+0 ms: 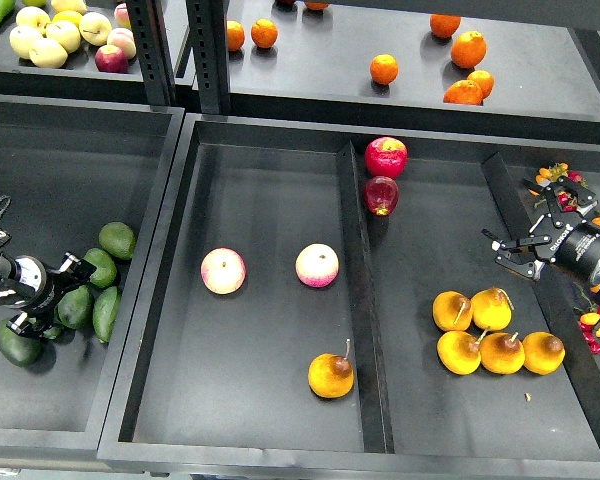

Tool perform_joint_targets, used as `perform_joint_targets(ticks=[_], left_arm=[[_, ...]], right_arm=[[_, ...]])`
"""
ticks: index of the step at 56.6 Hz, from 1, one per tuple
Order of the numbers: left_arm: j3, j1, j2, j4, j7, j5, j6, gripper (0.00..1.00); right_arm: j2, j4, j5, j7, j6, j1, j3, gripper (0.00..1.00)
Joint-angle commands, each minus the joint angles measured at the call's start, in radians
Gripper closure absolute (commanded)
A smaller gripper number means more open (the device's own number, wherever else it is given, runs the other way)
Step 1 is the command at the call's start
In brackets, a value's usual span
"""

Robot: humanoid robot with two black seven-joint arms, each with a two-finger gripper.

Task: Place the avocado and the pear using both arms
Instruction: 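Move the open right gripper over the yellow pear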

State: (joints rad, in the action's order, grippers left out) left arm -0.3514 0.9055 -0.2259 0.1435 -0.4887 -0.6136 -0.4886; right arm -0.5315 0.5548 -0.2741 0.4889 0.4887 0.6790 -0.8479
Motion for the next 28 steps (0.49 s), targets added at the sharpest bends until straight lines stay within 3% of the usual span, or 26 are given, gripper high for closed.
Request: perform_joint_targets(ticks=[1, 11, 28], left_arm=[[-0.006, 0.003, 0.010, 0.001, 0.000, 0.000, 0.000, 0.13], [-0.017, 0.004, 0.010, 0.005, 0.000, 0.001, 0.000, 0.12], [-0.026, 0.010, 0.019, 0.007, 0.000, 0.002, 0.000, 0.12]], right_arm=[[-0.018, -0.009, -0.007, 0.000, 0.000, 0.140, 0.249, 0.00], [0.030, -0.001, -0.040, 0.000, 0.000, 0.261, 0.476, 0.00], [0.125, 0.002, -0.039, 0.000, 0.000, 0.275, 0.714, 0.00]])
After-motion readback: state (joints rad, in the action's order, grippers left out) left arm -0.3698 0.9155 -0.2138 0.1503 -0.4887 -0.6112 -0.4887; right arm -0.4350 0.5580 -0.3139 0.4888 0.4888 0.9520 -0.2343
